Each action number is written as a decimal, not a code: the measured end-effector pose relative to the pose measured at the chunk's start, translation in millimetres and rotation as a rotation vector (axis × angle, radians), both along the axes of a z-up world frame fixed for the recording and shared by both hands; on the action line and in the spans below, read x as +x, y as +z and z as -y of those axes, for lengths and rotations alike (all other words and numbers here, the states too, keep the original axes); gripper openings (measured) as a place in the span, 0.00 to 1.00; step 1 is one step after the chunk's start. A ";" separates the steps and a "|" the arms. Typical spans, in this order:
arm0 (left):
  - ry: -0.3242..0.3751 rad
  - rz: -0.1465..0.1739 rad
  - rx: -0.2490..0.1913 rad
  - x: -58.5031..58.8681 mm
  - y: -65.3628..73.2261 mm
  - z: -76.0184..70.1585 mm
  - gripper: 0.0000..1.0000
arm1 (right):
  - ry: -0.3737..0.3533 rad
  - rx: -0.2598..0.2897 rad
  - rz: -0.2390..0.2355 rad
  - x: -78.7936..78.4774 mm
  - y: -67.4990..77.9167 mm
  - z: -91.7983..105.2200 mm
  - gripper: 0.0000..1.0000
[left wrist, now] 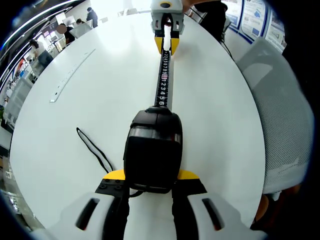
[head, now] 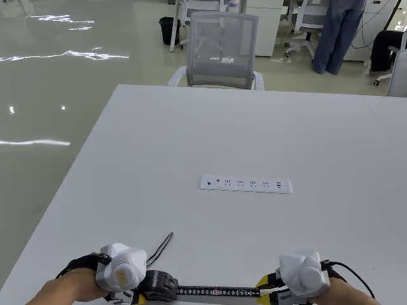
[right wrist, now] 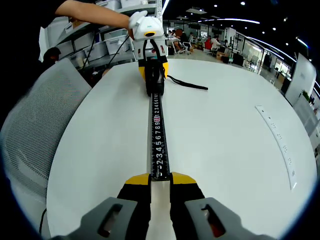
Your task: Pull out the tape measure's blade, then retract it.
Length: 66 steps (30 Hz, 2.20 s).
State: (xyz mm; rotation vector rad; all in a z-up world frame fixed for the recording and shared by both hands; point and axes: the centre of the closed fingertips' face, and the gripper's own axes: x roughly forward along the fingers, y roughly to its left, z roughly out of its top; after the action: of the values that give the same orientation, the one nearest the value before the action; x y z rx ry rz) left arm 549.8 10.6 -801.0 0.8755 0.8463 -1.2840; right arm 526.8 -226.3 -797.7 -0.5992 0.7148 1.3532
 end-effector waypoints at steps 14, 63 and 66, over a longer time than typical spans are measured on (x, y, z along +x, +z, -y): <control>0.000 0.001 0.002 0.2 -0.1 0.0 0.28 | -0.002 -0.002 -0.001 -0.9 0.4 3.9 0.12; 0.002 0.002 0.004 -0.3 0.1 0.3 0.28 | -0.007 -0.023 0.010 -1.7 0.1 23.2 0.12; 0.002 0.001 0.004 -0.6 0.6 0.6 0.28 | -0.007 -0.025 0.010 -2.3 0.3 23.8 0.12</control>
State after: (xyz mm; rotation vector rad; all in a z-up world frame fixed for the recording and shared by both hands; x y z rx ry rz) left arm 549.2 10.0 -800.5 0.8781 0.8488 -1.2804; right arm 524.6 -250.2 -797.4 -0.6226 0.7261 1.3351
